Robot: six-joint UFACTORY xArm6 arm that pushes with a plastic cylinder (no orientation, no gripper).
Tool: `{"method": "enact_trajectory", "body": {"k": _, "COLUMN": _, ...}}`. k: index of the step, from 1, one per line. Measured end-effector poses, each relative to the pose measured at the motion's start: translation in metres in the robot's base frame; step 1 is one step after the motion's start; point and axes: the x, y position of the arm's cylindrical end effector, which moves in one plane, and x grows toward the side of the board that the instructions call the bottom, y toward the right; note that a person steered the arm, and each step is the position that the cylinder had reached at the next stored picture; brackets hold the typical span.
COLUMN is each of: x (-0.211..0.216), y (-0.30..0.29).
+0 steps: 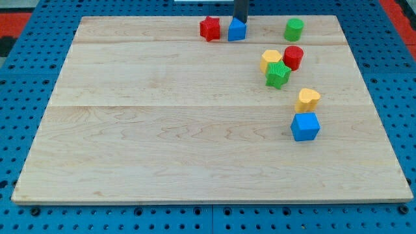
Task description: Push the blue triangle to the bottom left of the red star
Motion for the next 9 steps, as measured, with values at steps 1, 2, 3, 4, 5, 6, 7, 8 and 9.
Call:
{"method": "enact_trajectory", "body": {"k": 1, "x": 0.039, "y": 0.003}}
{"method": "enact_trajectory", "body": {"k": 2, "x": 0.065, "y": 0.004}}
{"method": "enact_trajectory", "body": {"k": 3, "x": 0.071, "y": -0.023}}
{"method": "enact_trajectory", "body": {"k": 4, "x": 0.074, "y": -0.089}}
{"method": "enact_trajectory", "body": {"k": 5, "x": 0.083, "y": -0.151}}
{"method": "enact_trajectory", "body": {"k": 6, "x": 0.135, "y": -0.151}}
{"method": "enact_trajectory", "body": {"k": 7, "x": 0.123, "y": -0.201}}
{"method": "enact_trajectory", "body": {"k": 8, "x": 0.114, "y": -0.195}}
{"method": "enact_trajectory", "body": {"k": 9, "x": 0.114, "y": -0.169}}
